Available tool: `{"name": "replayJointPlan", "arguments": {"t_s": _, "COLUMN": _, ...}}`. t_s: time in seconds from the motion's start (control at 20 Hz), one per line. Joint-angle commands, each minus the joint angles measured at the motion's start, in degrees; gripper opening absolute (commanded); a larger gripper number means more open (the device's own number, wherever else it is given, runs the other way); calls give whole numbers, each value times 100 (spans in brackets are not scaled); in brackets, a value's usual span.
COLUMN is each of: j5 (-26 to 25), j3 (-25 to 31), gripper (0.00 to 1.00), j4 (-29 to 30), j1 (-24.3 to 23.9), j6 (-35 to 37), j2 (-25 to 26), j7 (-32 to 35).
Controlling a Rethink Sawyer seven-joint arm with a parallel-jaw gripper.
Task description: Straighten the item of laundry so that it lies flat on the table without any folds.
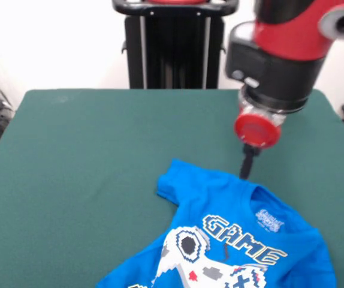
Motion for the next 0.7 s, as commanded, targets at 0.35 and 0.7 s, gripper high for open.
{"name": "replayJointPlan", "arguments": {"t_s": 0.35, "j5": 303, "j3": 646, "gripper": 100, "j4": 413, "j1": 347, "j6": 211, "j2": 264, "j7": -71}}
{"name": "replayJointPlan", "arguments": {"t_s": 0.7, "j5": 184, "j3": 599, "gripper": 100, "j4": 512, "j1": 288, "j6": 364, "j2": 356, "j7": -423}}
